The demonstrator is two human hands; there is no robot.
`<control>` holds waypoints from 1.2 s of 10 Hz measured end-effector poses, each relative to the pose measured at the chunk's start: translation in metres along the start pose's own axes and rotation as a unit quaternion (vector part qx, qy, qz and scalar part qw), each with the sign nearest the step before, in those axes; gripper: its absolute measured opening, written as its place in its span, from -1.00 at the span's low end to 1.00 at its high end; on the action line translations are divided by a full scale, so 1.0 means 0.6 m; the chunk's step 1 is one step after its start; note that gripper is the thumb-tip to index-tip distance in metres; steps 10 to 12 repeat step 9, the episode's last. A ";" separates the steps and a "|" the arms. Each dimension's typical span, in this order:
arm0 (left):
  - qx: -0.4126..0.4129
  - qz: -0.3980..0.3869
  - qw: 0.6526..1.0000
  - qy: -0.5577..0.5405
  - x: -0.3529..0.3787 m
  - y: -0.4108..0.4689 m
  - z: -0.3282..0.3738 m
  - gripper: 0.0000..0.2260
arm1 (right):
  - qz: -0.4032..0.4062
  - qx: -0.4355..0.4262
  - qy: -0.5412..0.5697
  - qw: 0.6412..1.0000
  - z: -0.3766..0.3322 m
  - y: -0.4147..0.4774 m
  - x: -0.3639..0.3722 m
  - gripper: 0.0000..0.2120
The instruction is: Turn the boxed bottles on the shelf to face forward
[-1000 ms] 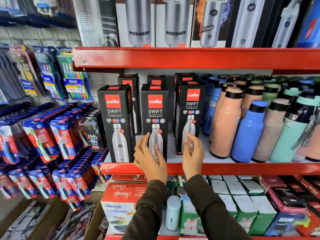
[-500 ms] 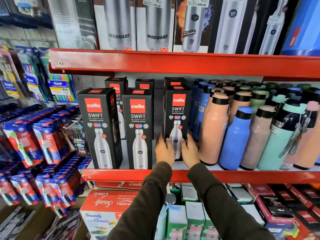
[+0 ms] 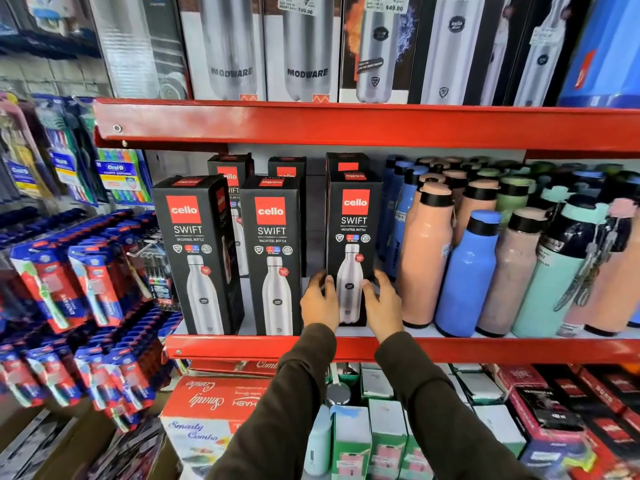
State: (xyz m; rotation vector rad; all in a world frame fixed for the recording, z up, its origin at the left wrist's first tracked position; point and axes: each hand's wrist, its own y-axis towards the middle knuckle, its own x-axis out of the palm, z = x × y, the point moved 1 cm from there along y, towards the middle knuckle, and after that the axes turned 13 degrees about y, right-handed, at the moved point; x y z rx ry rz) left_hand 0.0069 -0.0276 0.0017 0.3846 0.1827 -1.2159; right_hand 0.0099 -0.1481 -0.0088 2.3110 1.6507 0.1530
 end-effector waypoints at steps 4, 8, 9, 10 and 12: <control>0.026 0.011 1.000 -0.013 -0.018 -0.070 -0.011 -0.72 | -0.020 -0.031 0.000 0.999 -0.022 -0.072 -0.036 -0.58; 0.020 0.011 1.000 -0.011 -0.026 -0.074 -0.013 -0.72 | -0.032 -0.032 0.002 0.999 -0.027 -0.082 -0.031 -0.60; 0.013 0.011 1.000 -0.016 -0.028 -0.081 -0.005 -0.71 | -0.026 -0.033 0.013 0.999 -0.033 -0.085 -0.030 -0.60; 0.013 0.011 1.000 -0.016 -0.028 -0.081 -0.005 -0.71 | -0.026 -0.033 0.013 0.999 -0.033 -0.085 -0.030 -0.60; 0.013 0.011 1.000 -0.016 -0.028 -0.081 -0.005 -0.71 | -0.026 -0.033 0.013 0.999 -0.033 -0.085 -0.030 -0.60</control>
